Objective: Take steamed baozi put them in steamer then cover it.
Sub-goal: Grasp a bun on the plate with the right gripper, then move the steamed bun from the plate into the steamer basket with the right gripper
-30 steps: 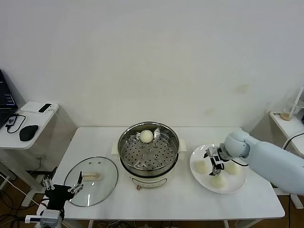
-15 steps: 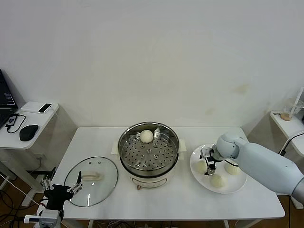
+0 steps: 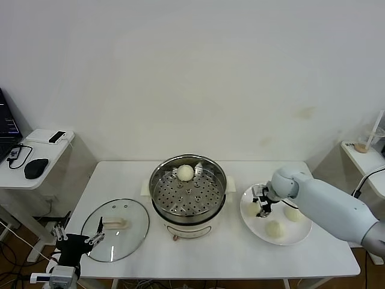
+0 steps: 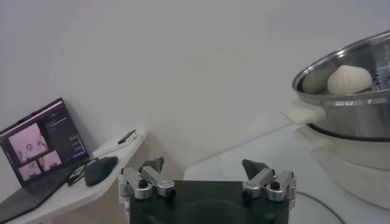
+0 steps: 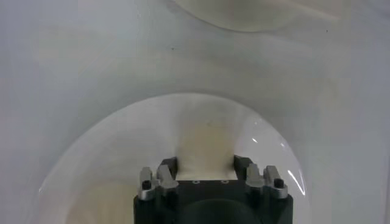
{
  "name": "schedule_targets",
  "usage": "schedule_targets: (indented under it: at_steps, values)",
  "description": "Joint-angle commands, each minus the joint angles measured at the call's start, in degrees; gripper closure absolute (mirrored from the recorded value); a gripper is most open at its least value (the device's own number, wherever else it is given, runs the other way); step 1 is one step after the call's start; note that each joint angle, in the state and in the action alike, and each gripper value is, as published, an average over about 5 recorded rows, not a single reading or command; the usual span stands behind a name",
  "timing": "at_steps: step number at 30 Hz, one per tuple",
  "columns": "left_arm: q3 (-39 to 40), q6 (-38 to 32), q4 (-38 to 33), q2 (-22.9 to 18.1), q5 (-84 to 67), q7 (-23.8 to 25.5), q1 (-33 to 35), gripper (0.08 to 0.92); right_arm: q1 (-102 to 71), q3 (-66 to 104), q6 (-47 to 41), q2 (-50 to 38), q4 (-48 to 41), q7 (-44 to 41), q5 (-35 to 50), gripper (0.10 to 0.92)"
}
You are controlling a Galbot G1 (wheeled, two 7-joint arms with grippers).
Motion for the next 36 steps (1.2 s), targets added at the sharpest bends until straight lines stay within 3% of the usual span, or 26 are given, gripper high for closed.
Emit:
schedule_targets:
  at_steps: [1, 9, 15, 25, 36]
  values:
    - [0.01, 0.04, 0.08, 0.05, 0.01, 0.00, 0.00, 0.177, 6.19, -1.50, -0.03, -2.55, 2.56, -2.42, 2.67, 0.456]
    - [0.18, 0.07, 0.23, 0.41, -0.09, 0.05, -0.37, 0.177, 21.15, -6.64, -1.23, -7.09, 7.27, -3.30, 10.05, 0.454]
    - [0.33, 0.09, 0.18, 0.71, -0.34, 0.10, -0.81, 0.177, 32.52, -11.44, -2.85, -5.43, 9.34, -2.54, 17.02, 0.448]
    - [0.68, 0.18, 0.91, 0.95, -0.49, 0.16, -1.77, 0.177, 39.01, -16.49, -10.27, 7.23, 12.06, 2.33, 29.28, 0.444]
    - [-0.35, 0.12, 1.10, 0.69, -0.49, 0.21, -1.55, 0.177, 34.39, -20.51, -19.07, 23.96, 5.95, 7.55, 38.73, 0.440]
